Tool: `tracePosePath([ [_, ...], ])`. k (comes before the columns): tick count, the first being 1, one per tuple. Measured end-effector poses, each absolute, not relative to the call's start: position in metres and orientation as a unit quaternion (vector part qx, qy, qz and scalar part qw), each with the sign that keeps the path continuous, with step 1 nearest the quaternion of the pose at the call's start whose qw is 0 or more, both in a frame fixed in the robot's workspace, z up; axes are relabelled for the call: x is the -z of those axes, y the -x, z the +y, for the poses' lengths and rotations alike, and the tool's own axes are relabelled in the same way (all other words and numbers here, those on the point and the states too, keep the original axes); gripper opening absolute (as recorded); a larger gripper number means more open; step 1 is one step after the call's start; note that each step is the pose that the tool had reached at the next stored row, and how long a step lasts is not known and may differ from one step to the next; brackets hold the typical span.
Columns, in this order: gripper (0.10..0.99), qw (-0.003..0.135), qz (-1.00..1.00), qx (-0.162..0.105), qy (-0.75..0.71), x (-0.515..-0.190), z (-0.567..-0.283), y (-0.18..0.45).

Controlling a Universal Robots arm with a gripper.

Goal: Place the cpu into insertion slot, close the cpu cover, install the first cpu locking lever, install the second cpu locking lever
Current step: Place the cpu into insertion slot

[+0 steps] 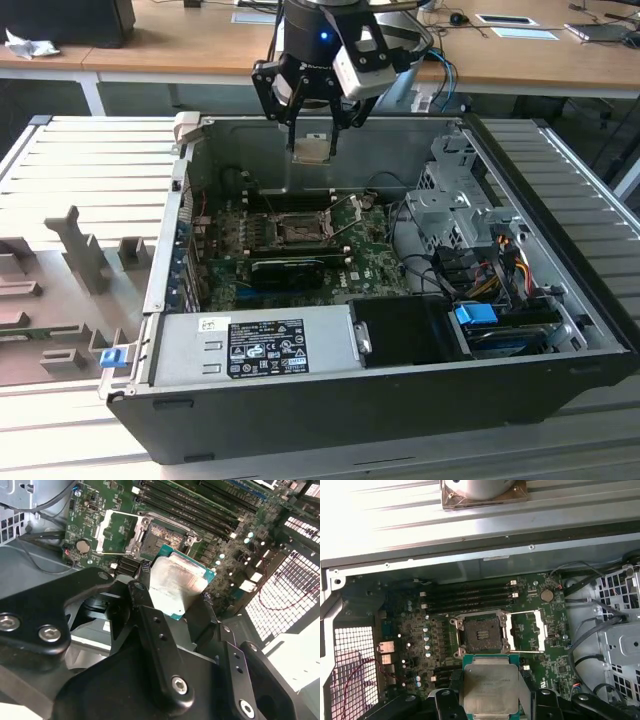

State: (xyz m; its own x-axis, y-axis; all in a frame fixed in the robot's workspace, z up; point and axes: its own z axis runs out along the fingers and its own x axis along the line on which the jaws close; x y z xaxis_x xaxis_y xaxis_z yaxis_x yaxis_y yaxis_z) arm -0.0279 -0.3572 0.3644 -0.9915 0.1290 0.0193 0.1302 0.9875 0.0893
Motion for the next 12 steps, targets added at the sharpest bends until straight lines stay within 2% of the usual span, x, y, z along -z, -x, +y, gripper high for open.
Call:
tracePosePath([
  [12,0.529,0.006,-0.995,0.045,0.088,-0.3642,-0.3572,0.028],
])
